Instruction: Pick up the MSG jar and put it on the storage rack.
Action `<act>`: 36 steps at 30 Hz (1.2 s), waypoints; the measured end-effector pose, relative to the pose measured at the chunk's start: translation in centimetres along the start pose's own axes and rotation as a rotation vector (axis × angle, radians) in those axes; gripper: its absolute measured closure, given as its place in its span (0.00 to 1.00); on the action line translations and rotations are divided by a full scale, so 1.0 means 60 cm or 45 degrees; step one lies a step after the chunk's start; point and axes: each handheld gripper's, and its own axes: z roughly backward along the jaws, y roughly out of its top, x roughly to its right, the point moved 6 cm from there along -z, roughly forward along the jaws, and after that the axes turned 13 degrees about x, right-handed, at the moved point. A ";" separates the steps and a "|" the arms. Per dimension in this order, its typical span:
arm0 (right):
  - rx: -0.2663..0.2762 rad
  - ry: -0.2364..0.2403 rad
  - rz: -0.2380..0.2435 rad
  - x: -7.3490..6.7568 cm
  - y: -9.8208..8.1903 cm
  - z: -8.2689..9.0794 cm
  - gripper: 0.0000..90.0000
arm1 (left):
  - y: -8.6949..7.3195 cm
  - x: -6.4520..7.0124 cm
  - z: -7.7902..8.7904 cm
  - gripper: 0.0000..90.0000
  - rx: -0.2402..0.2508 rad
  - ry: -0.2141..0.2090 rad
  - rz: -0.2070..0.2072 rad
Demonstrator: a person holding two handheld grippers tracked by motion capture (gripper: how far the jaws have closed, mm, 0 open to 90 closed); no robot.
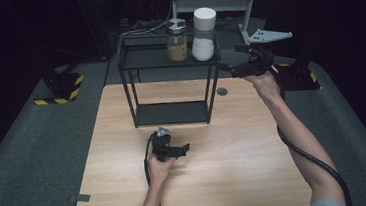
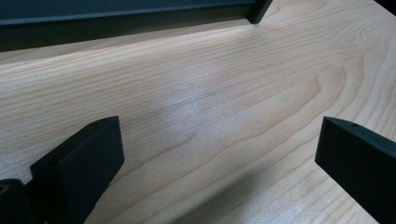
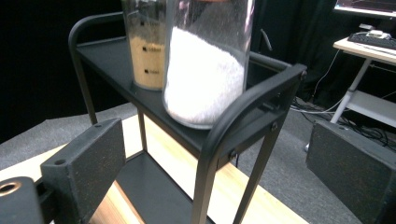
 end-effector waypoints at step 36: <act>-0.089 -0.073 -0.038 -0.023 -0.198 0.072 0.04 | 0.000 0.003 -0.001 0.01 0.000 0.007 -0.005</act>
